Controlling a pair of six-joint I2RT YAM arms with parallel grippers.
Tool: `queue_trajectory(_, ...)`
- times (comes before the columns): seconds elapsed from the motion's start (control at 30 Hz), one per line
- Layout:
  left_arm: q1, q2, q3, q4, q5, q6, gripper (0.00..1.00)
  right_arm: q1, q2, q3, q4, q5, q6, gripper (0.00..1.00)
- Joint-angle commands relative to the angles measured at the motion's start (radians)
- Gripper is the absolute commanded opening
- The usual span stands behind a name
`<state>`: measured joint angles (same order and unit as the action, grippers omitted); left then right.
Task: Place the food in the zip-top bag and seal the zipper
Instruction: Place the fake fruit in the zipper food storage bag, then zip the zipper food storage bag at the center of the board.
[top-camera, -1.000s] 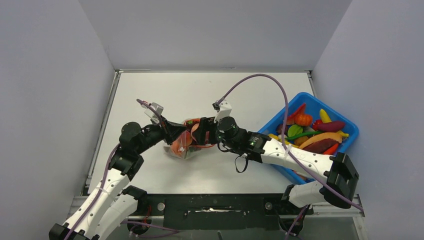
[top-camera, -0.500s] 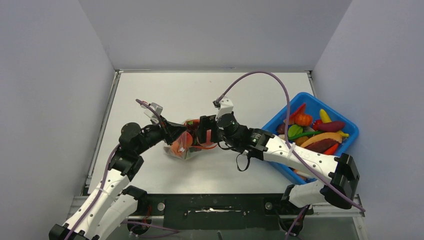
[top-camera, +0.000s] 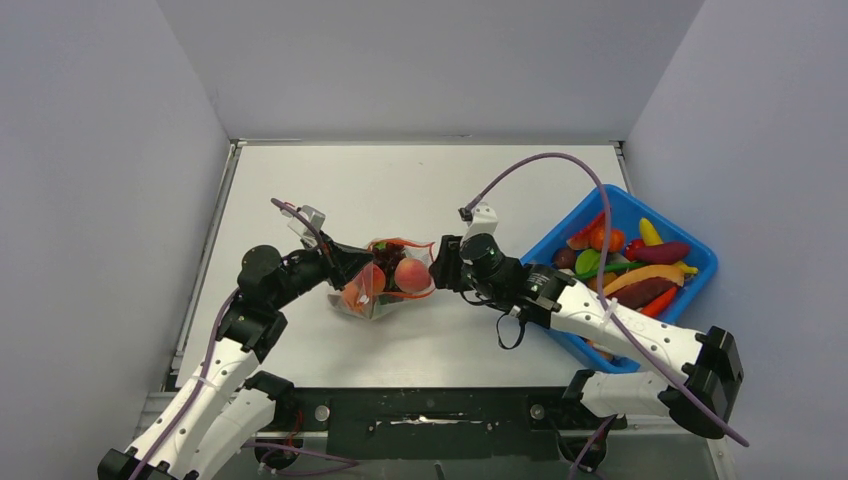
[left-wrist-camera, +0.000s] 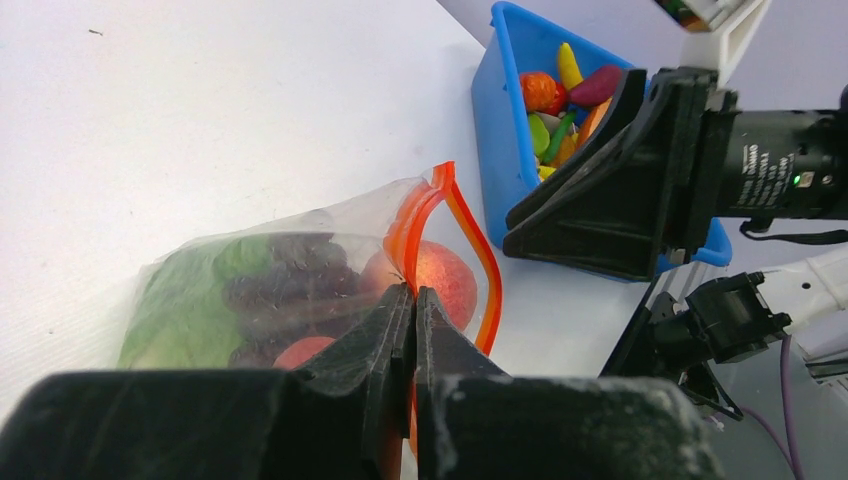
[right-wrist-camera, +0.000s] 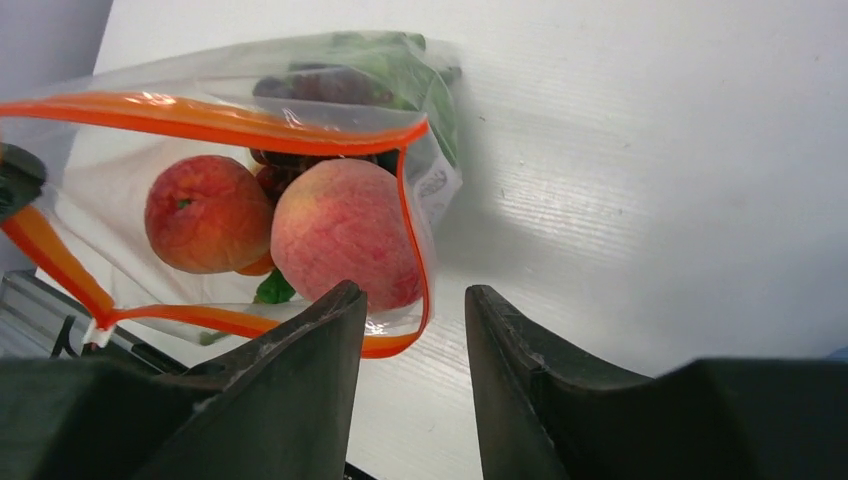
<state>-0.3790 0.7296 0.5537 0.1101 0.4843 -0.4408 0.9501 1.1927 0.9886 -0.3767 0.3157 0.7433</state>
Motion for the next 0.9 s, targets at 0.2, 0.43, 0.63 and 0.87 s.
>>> queue_trajectory(0.2, -0.004, -0.014, 0.025, 0.125, 0.021, -0.009, 0.00, -0.026, 0.016, -0.089, 0.111, -0.086, 0.112, 0.36)
queue_trajectory(0.43, -0.005, -0.008, 0.033, 0.124, 0.025, 0.004, 0.00, -0.038, 0.005, -0.056, 0.162, -0.107, 0.091, 0.10)
queue_trajectory(0.63, -0.004, 0.002, 0.063, 0.106, 0.042, 0.036, 0.00, -0.040, -0.019, -0.021, 0.181, -0.113, 0.074, 0.00)
queue_trajectory(0.87, -0.004, 0.023, 0.131, 0.018, 0.088, 0.165, 0.00, -0.039, -0.077, -0.049, 0.291, -0.167, 0.116, 0.00)
